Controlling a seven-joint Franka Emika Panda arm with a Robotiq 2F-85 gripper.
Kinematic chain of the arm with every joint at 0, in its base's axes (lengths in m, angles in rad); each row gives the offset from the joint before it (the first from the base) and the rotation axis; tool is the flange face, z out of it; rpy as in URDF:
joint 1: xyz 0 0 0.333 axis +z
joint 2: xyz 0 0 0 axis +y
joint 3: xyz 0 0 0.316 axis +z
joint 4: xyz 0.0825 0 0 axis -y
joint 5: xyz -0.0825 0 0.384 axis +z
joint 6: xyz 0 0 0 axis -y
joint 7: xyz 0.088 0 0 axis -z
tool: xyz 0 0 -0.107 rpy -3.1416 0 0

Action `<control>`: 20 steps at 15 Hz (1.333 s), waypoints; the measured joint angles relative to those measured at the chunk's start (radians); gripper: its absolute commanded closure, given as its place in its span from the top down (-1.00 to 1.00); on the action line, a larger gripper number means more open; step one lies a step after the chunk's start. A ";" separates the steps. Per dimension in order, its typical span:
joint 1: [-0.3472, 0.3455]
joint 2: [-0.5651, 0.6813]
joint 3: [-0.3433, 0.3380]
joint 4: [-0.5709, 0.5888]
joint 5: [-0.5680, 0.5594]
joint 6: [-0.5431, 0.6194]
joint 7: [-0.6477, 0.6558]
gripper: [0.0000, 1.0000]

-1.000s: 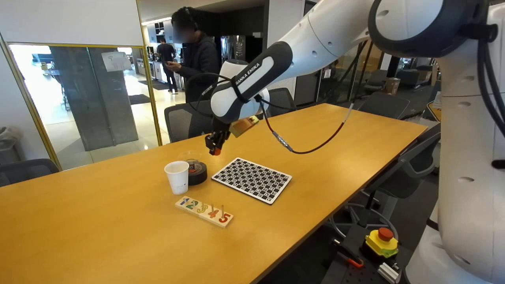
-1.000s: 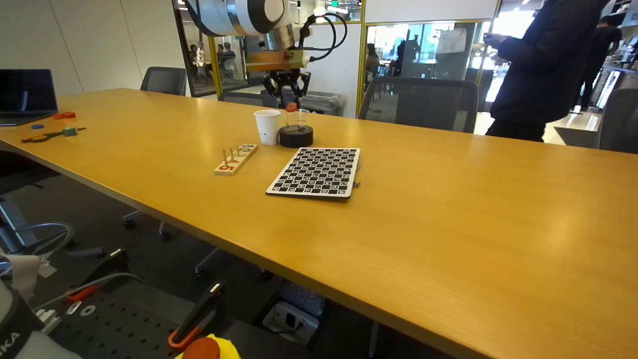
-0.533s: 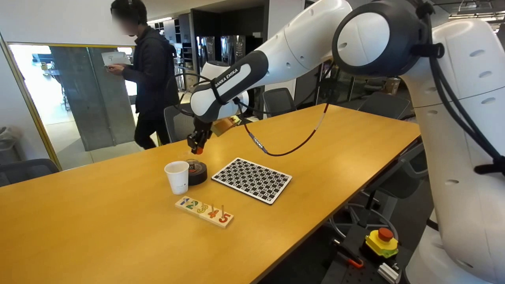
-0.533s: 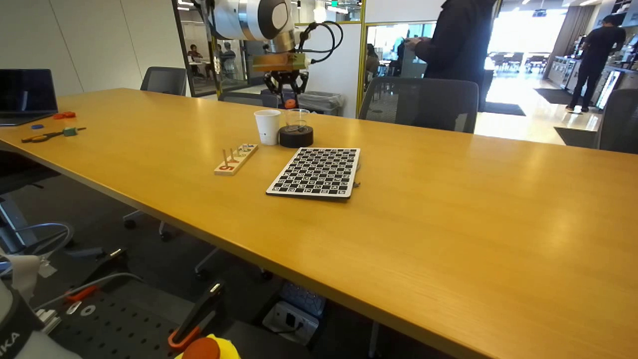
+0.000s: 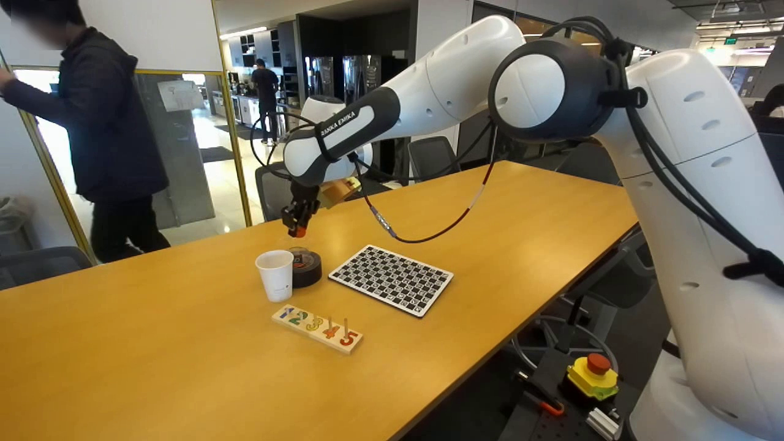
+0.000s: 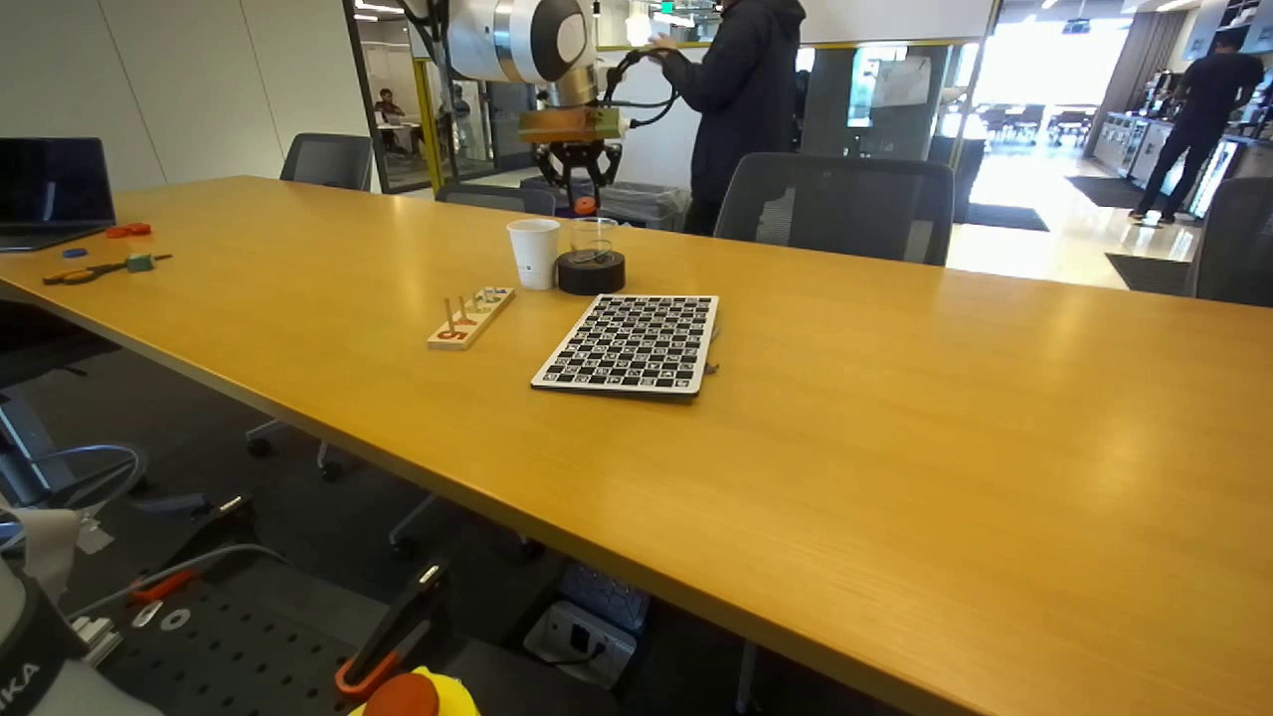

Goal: Put the orange rings inside the clear cup, place the yellow rings inside the white cup

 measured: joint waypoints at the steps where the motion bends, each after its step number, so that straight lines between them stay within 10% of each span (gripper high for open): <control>1: -0.001 0.014 0.000 0.021 0.000 -0.013 -0.001 0.35; 7: -0.007 0.078 -0.003 0.117 0.000 -0.101 -0.003 0.99; 13: -0.006 0.003 -0.056 0.083 -0.027 -0.238 0.010 1.00; 20: -0.019 -0.315 -0.080 -0.244 -0.031 -0.297 0.000 1.00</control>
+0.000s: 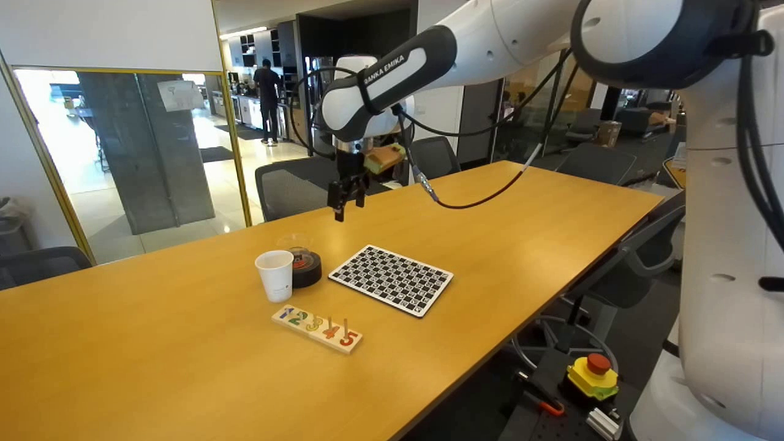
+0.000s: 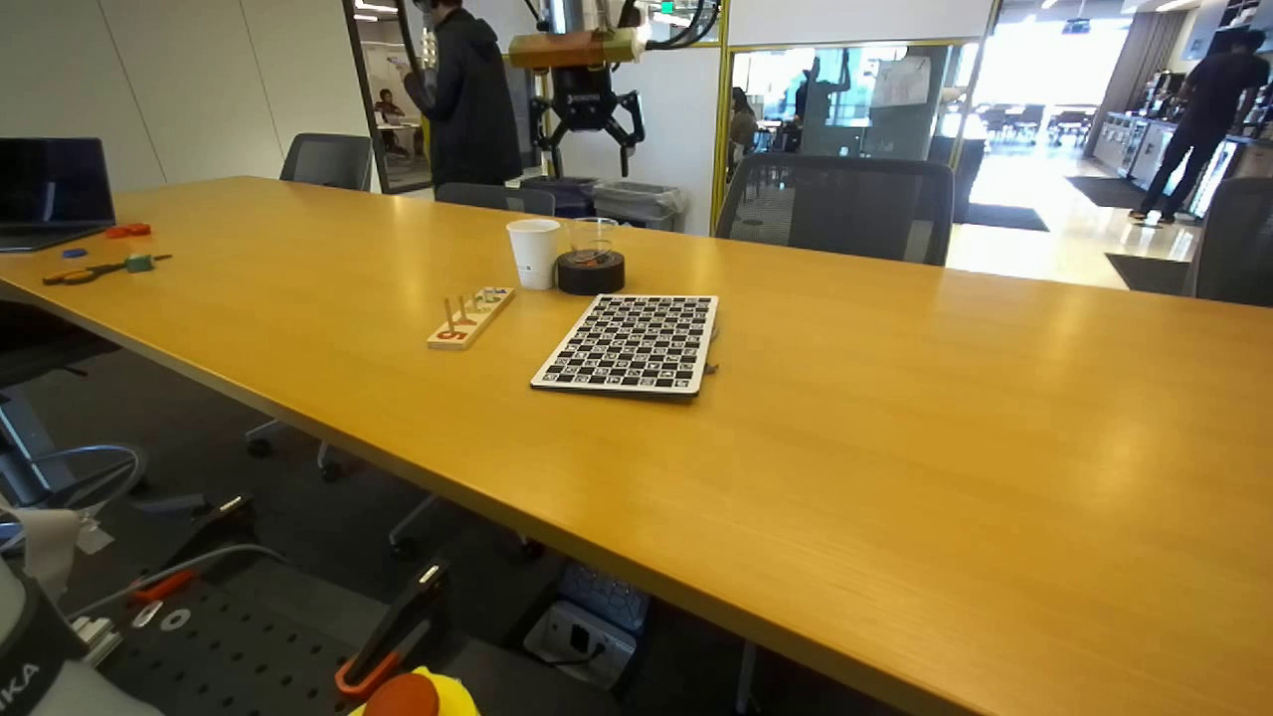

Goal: Put the orange rings inside the clear cup, place the yellow rings inside the white cup

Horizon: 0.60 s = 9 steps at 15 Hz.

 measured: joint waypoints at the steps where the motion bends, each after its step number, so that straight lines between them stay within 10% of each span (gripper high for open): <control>1: 0.000 -0.047 0.000 -0.053 -0.001 0.000 -0.002 1.00; 9: 0.016 -0.443 0.001 -0.493 -0.024 0.056 0.037 1.00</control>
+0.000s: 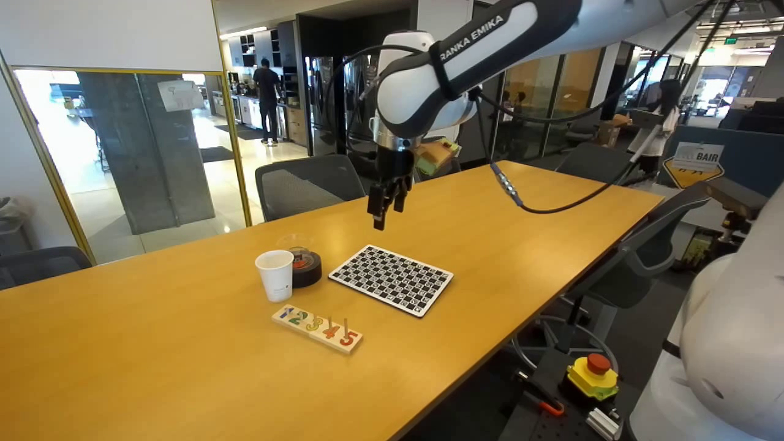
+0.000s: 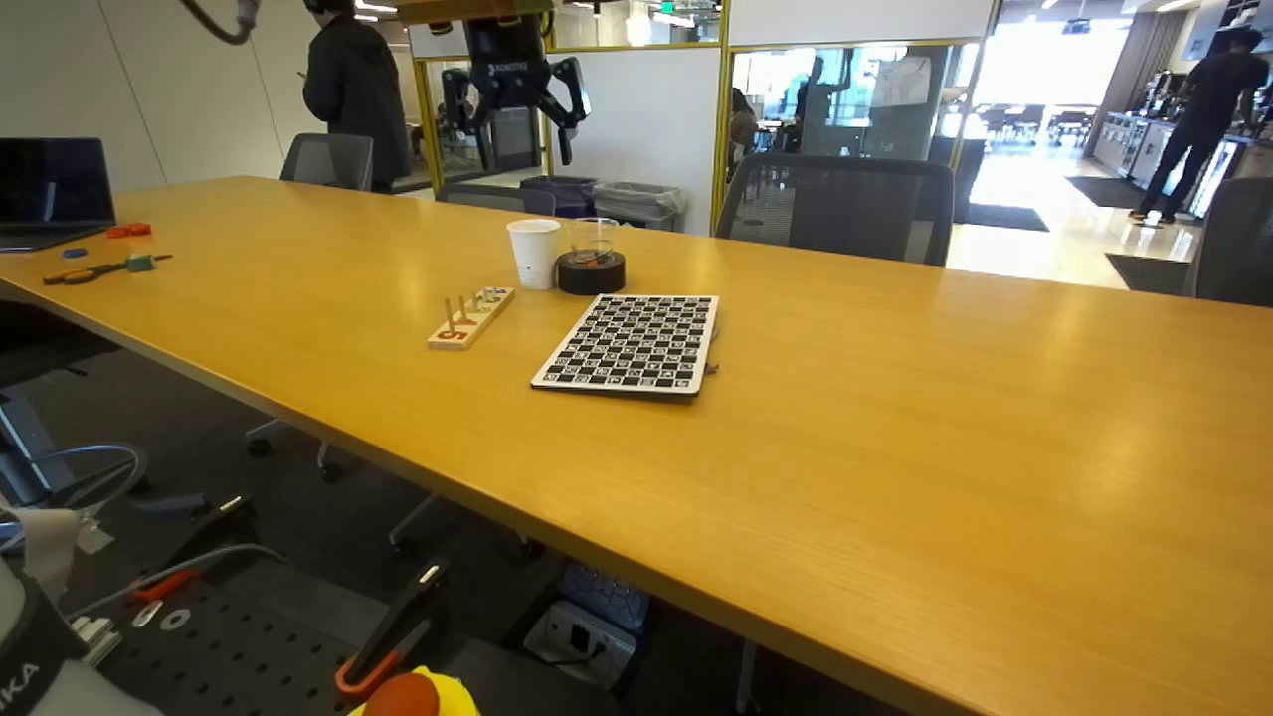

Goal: Put the orange rings inside the clear cup, place the yellow rings inside the white cup

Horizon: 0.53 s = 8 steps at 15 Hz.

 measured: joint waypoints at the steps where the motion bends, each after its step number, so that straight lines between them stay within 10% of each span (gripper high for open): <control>1: 0.000 -0.053 -0.001 -0.056 0.000 0.015 0.026 1.00; 8: -0.022 -0.438 -0.013 -0.324 0.001 -0.150 0.281 1.00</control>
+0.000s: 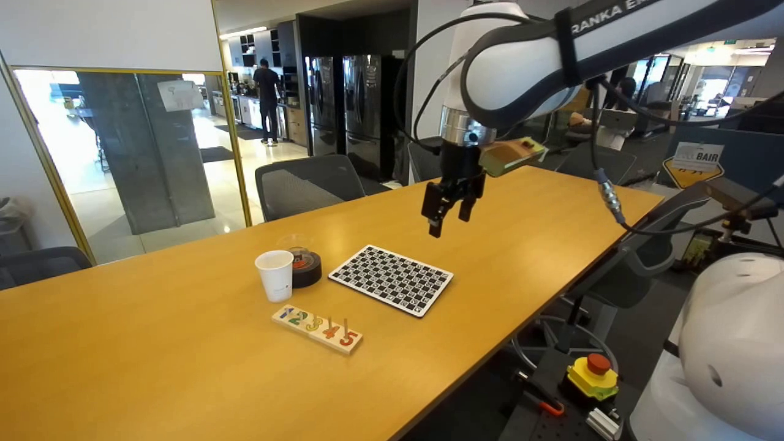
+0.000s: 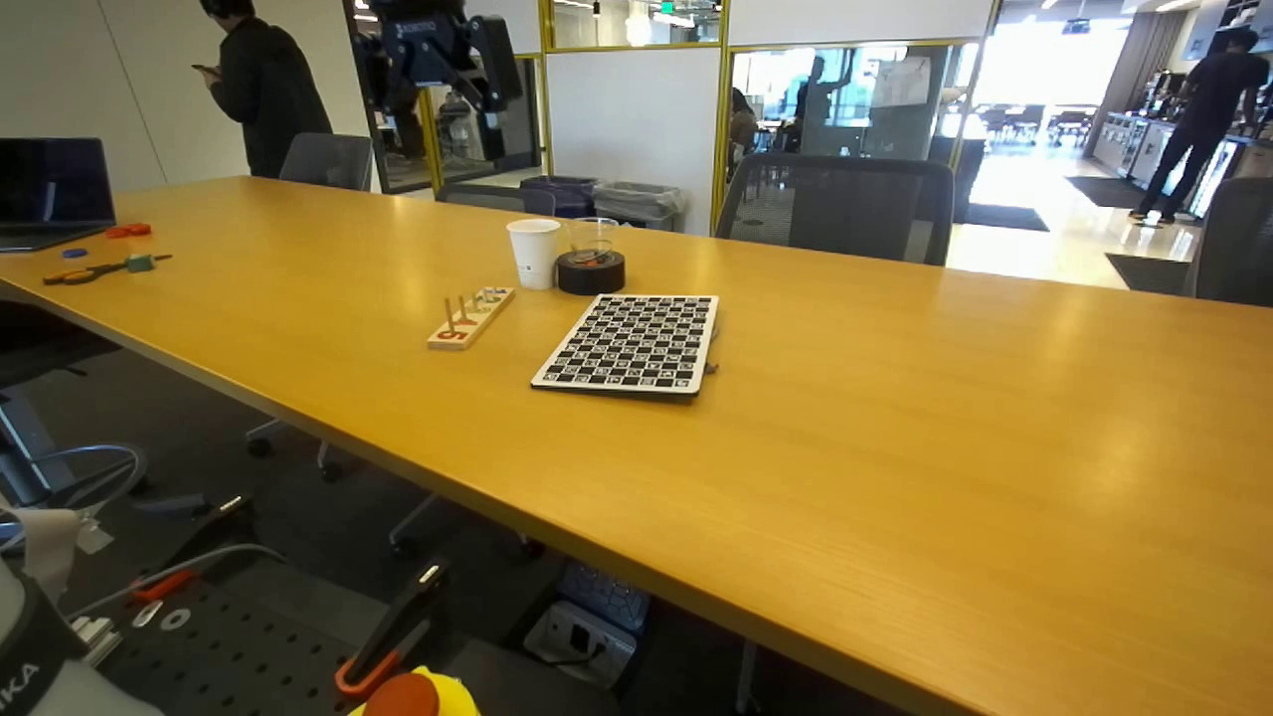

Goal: Put the orange rings inside the clear cup, place the yellow rings inside the white cup

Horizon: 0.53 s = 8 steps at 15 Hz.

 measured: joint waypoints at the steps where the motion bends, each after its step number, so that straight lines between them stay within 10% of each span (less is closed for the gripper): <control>1: 0.000 -0.051 0.001 -0.010 0.000 -0.068 0.006 1.00; 8: 0.002 -0.255 0.003 -0.041 0.000 -0.287 0.002 1.00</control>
